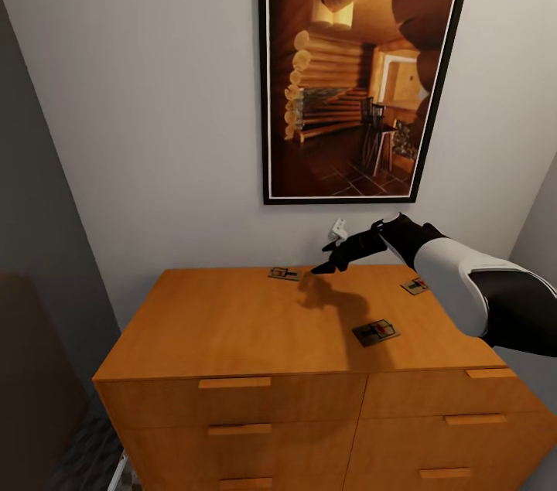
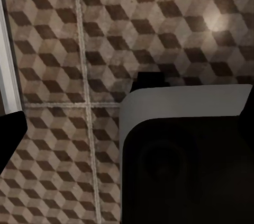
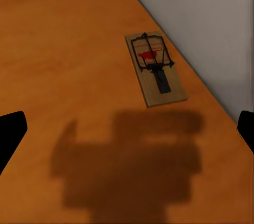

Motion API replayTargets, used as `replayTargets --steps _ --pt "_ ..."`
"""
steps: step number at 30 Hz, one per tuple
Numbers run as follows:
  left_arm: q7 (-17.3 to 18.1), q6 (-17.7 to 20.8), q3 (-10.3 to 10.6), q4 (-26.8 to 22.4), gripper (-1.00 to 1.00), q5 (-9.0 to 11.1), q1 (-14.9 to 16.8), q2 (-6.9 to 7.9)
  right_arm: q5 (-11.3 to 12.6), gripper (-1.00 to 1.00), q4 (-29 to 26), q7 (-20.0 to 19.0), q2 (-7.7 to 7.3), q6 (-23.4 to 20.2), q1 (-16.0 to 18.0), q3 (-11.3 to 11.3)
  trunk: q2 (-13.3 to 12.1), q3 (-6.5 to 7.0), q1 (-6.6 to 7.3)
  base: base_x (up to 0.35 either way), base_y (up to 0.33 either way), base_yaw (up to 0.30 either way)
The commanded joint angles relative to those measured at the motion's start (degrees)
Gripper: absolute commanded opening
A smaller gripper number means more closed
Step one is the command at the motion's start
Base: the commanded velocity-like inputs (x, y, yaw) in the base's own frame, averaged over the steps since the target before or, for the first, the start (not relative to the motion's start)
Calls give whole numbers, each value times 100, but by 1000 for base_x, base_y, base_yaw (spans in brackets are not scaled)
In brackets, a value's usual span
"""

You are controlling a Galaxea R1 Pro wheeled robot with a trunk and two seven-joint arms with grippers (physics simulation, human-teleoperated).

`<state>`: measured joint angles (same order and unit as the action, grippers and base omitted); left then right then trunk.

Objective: Take the four mousetraps from the cabinet in the bathroom and place them on the bathroom floor. Make sure all four end up on the same floor surface, and ensure that at least two of them are either under or directly next to the same bathroom sink.

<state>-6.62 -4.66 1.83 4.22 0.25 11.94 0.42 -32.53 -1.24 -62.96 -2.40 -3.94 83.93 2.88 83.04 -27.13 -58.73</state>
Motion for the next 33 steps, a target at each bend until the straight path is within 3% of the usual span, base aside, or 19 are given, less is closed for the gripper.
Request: replayTargets --steps 1,33 --pt "-14 -44 19 27 100 2 11 -2 48 100 -8 -18 -4 -32 2 28 3 -6 0 0 0 0" --pt "-14 -44 19 27 100 2 10 1 176 100 -8 3 11 33 -79 28 3 -27 0 0 0 0"
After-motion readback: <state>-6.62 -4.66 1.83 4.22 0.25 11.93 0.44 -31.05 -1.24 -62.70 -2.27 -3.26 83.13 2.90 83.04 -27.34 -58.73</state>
